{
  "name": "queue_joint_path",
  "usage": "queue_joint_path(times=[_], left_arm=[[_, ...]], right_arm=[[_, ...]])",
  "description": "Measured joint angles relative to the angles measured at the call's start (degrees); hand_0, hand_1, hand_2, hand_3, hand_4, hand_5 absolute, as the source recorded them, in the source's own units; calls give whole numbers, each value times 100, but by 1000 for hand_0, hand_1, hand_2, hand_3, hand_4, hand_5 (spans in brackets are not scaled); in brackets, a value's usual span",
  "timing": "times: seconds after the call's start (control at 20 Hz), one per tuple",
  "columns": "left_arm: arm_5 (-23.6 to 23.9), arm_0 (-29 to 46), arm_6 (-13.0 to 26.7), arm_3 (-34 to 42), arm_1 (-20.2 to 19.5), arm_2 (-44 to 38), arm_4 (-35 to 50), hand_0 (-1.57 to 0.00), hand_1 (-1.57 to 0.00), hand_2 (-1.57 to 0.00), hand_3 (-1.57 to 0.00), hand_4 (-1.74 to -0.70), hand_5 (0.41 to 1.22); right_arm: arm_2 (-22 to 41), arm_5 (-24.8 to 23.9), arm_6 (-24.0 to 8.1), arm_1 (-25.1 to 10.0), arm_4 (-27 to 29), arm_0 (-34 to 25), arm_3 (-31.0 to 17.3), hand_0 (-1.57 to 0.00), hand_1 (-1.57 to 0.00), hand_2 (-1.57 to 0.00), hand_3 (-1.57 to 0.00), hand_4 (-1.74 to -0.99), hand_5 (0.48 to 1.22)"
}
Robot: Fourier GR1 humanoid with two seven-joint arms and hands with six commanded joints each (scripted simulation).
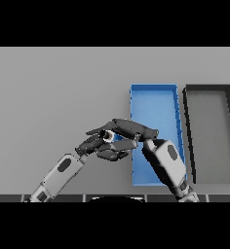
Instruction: Pick up the blue pipe and place it into the blue bin.
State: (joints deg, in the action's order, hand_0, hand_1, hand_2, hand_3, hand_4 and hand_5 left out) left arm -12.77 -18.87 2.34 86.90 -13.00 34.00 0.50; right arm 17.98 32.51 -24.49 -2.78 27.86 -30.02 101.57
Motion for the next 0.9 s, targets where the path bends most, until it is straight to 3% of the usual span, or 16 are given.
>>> queue_joint_path(times=[0.2, 0.3, 0.45, 0.65, 0.85, 0.9], left_arm=[[-62, 16, 134, 17, -31, 6, 50, -3, -2, -2, -2, -915, 507], [-41, 63, 171, 42, 45, 76, 28, -1, -1, -1, -1, -920, 503], [-32, 145, 211, 185, -16, 74, 63, 0, 0, 0, 0, -915, 503], [-58, 154, 61, 215, -99, 75, 18, 1, 1, 1, 1, -903, 495], [-94, 211, 71, 303, -145, 65, 78, 1, 1, 1, 1, -911, 490], [-93, 220, 95, 298, -154, 35, 109, 1, 1, 1, 1, -911, 487]], right_arm=[[-320, -539, -777, -290, 1198, -495, 162, -1571, -1571, -1571, -1571, -1659, 1221], [-604, -1044, -977, -575, 1805, -924, 122, -1571, -1571, -1571, -1571, -1689, 1171], [-1080, -1512, -934, -870, 2595, -1757, -104, -1571, -1571, -1571, -1571, -1714, 1134], [-1625, -1821, -494, -1289, 2352, -2737, -882, -1571, -1571, -1571, -1571, -1730, 1110], [-1984, -2179, -353, -1669, 1722, -3077, -1775, -1571, -1571, -1571, -1571, -1736, 1135], [-2035, -2066, -283, -1788, 1432, -3079, -2208, -1571, -1571, -1571, -1571, -1737, 1135]])
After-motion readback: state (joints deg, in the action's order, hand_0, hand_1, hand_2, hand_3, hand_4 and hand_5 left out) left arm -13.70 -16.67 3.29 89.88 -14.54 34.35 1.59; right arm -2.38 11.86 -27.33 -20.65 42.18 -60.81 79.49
